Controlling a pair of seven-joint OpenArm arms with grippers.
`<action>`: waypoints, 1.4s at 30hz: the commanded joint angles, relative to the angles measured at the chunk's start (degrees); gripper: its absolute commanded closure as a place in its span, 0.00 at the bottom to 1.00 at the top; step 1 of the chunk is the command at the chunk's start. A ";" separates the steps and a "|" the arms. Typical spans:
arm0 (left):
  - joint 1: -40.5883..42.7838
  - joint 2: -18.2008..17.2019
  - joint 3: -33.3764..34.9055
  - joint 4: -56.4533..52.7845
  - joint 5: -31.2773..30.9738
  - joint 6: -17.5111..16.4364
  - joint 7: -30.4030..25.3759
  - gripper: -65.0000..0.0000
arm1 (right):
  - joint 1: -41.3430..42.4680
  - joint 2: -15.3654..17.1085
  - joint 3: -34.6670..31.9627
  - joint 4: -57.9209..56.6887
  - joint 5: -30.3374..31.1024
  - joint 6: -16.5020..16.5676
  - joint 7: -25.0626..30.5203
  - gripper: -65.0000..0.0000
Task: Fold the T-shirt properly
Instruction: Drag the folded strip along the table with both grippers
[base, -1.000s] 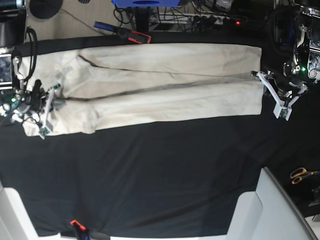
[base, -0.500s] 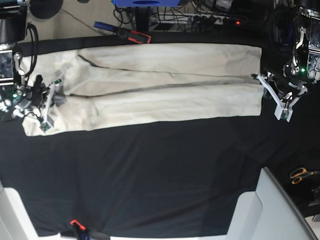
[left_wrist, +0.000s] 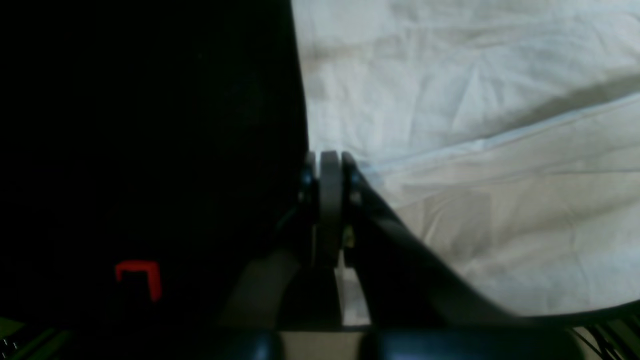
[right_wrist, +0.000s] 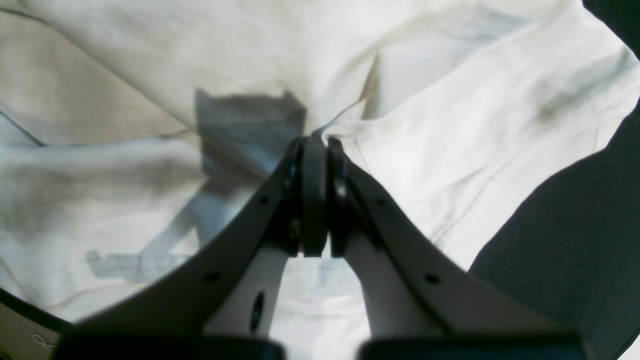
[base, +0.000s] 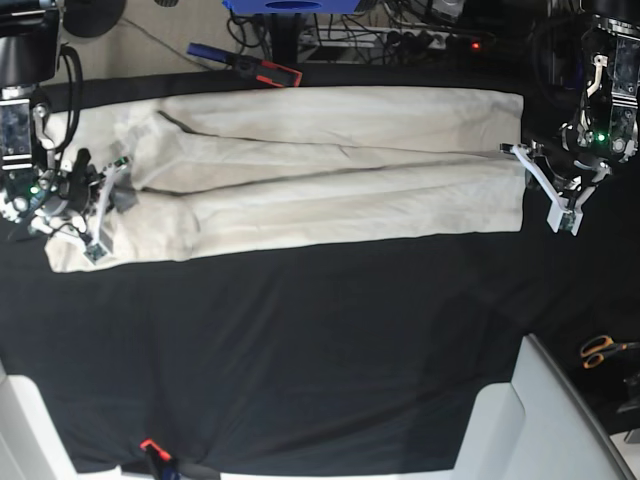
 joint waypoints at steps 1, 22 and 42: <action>-0.29 -1.28 -0.44 0.69 0.29 0.14 -0.60 1.00 | 0.71 0.77 0.49 1.03 0.25 -0.21 0.52 1.00; 0.15 -2.87 3.78 0.95 0.29 0.23 -0.25 0.75 | -3.51 -1.08 7.61 10.35 0.25 -0.21 -2.64 0.50; 2.00 3.02 -7.91 11.86 0.20 0.14 -0.16 1.00 | 2.30 -5.82 9.54 9.47 0.25 0.32 -3.79 1.00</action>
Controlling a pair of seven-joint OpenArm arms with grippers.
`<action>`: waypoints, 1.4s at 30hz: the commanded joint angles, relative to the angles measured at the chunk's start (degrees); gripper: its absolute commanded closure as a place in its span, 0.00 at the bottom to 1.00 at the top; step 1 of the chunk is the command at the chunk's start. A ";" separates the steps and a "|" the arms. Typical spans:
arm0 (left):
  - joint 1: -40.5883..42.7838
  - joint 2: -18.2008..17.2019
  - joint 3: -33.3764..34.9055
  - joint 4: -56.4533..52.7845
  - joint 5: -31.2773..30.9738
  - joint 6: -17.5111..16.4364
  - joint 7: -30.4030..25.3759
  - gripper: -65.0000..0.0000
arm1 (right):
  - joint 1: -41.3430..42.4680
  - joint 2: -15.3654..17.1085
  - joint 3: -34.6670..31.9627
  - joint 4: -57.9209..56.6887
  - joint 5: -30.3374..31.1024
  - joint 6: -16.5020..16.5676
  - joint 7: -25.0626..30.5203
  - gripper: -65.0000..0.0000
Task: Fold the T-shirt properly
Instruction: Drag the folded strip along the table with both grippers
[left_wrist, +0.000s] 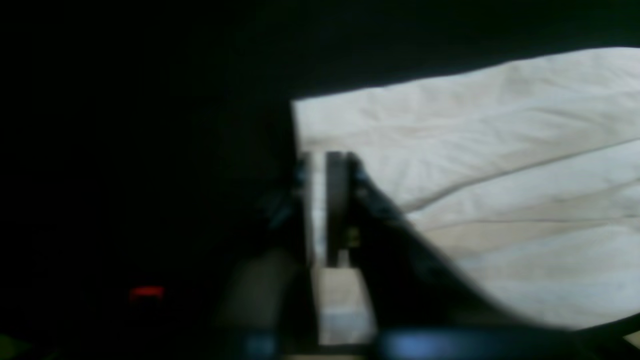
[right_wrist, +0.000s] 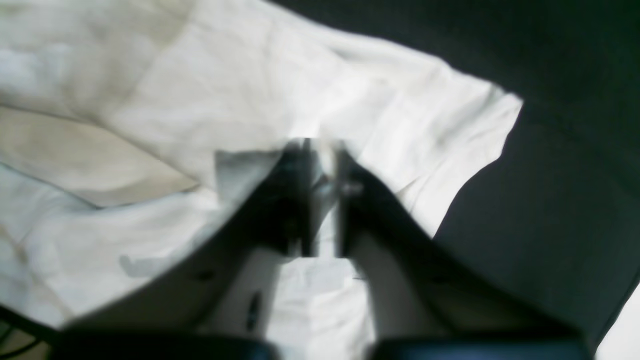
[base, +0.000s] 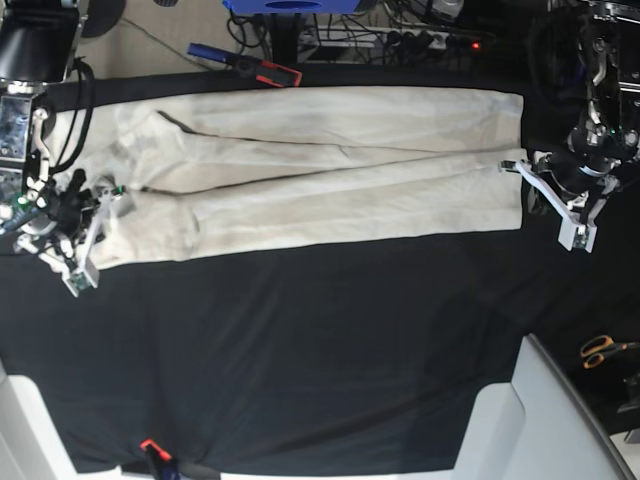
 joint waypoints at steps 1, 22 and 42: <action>-0.47 -0.76 -0.90 0.77 0.22 0.14 -1.23 1.00 | 1.84 0.21 0.17 -0.70 0.68 0.05 1.62 1.00; -0.03 3.29 -14.26 0.69 0.22 0.23 -1.32 1.00 | -2.21 2.14 3.24 -5.45 0.68 -0.65 8.56 0.99; -2.58 6.80 -16.37 -17.78 -0.39 -33.97 -1.32 0.02 | -19.88 -5.86 9.57 21.80 0.68 -0.21 8.82 0.98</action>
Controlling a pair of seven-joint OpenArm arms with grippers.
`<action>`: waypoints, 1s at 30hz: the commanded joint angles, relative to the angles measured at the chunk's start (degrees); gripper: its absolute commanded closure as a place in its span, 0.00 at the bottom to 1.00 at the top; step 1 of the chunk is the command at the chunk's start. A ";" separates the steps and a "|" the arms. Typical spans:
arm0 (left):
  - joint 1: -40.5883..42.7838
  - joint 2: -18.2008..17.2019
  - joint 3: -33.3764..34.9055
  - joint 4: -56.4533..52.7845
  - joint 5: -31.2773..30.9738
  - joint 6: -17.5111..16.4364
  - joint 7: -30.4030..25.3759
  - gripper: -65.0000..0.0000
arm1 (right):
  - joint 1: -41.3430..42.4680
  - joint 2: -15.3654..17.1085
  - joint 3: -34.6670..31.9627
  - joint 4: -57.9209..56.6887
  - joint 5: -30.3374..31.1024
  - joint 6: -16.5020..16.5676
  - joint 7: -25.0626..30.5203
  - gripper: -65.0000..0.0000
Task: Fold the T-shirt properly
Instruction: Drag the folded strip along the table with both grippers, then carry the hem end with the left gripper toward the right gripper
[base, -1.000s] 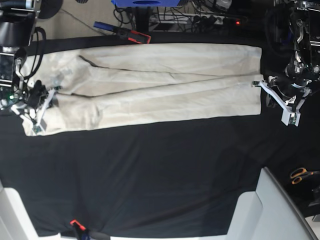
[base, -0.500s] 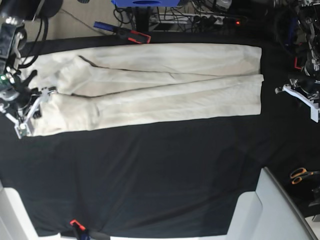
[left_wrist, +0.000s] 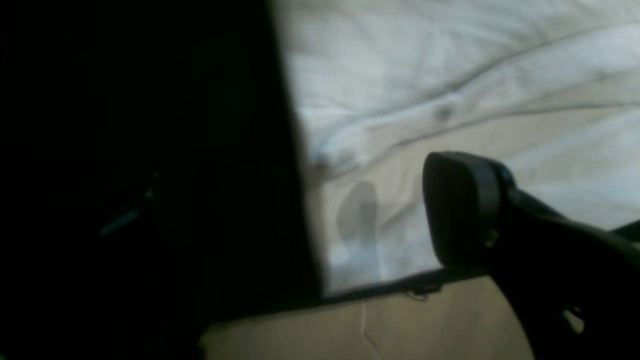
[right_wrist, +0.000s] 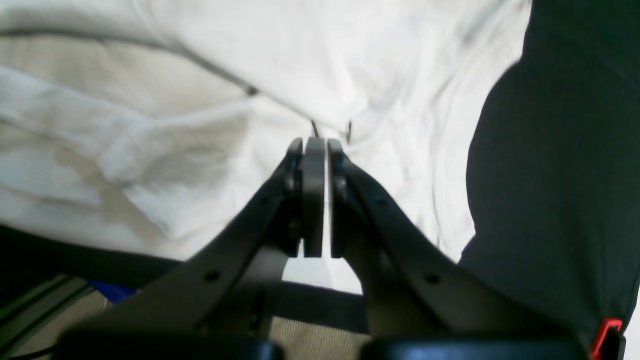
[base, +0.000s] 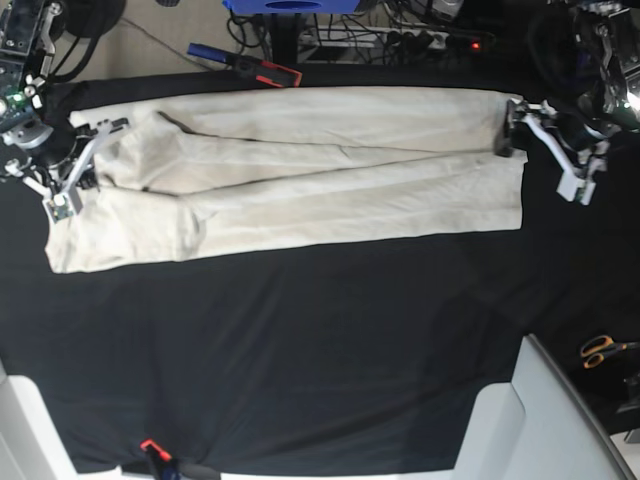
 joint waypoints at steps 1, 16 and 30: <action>-0.75 -0.62 -1.82 -0.32 -0.68 -1.11 -1.08 0.02 | 0.49 0.63 0.17 1.02 0.49 -0.01 1.35 0.98; -3.91 1.75 -4.28 -9.99 -0.06 -1.11 -1.52 0.02 | 0.05 0.63 0.09 1.02 0.49 0.08 1.35 0.98; -6.02 2.10 3.81 -15.88 0.03 -1.11 -1.61 0.02 | -0.03 0.63 0.09 1.02 0.49 0.08 1.35 0.98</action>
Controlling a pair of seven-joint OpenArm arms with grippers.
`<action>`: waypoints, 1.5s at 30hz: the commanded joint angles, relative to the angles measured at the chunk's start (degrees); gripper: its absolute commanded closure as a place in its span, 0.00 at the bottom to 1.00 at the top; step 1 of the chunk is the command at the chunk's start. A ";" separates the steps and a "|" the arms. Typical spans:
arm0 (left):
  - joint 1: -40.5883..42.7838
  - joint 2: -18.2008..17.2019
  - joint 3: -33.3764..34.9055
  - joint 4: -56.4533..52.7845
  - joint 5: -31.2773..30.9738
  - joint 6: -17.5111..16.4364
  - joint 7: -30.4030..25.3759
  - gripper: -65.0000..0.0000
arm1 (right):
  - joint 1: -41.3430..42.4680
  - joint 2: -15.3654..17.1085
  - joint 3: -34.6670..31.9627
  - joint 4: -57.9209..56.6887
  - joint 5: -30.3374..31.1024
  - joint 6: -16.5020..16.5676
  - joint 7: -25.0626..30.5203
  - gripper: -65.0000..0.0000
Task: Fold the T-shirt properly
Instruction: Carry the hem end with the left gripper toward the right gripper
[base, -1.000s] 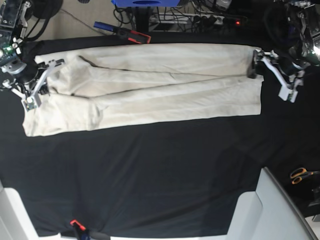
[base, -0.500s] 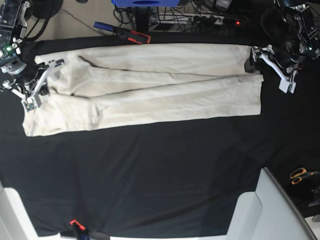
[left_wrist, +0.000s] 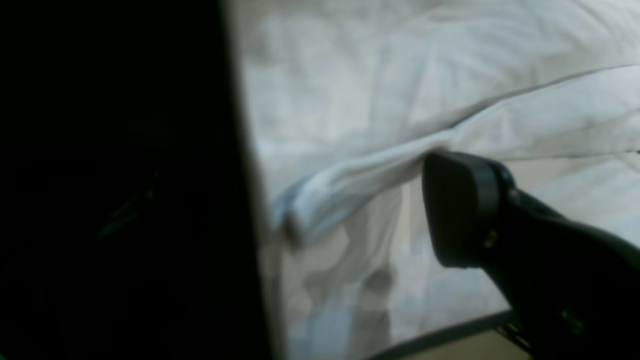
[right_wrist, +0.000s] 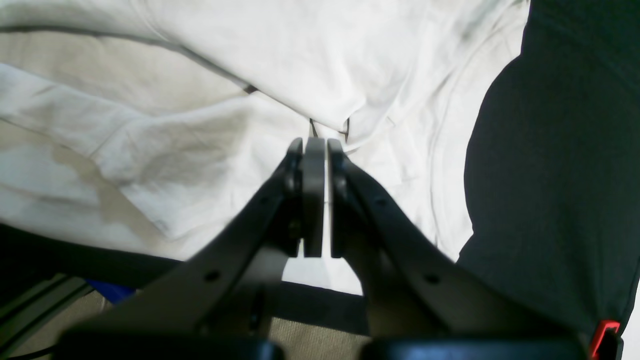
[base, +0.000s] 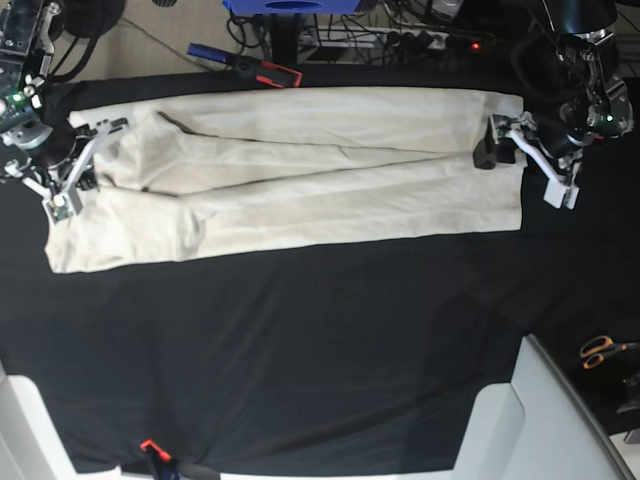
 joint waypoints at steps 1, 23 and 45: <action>0.47 0.46 1.27 -1.46 0.57 -0.76 3.46 0.02 | 0.12 0.50 0.20 1.00 0.42 0.03 1.06 0.98; 4.60 0.81 1.63 12.70 0.57 8.96 -0.05 1.00 | 0.03 0.50 0.46 0.91 0.42 0.03 1.06 0.98; 9.61 5.47 26.33 35.29 0.48 28.74 0.21 1.00 | 0.21 0.41 0.20 0.91 0.42 0.03 1.06 0.98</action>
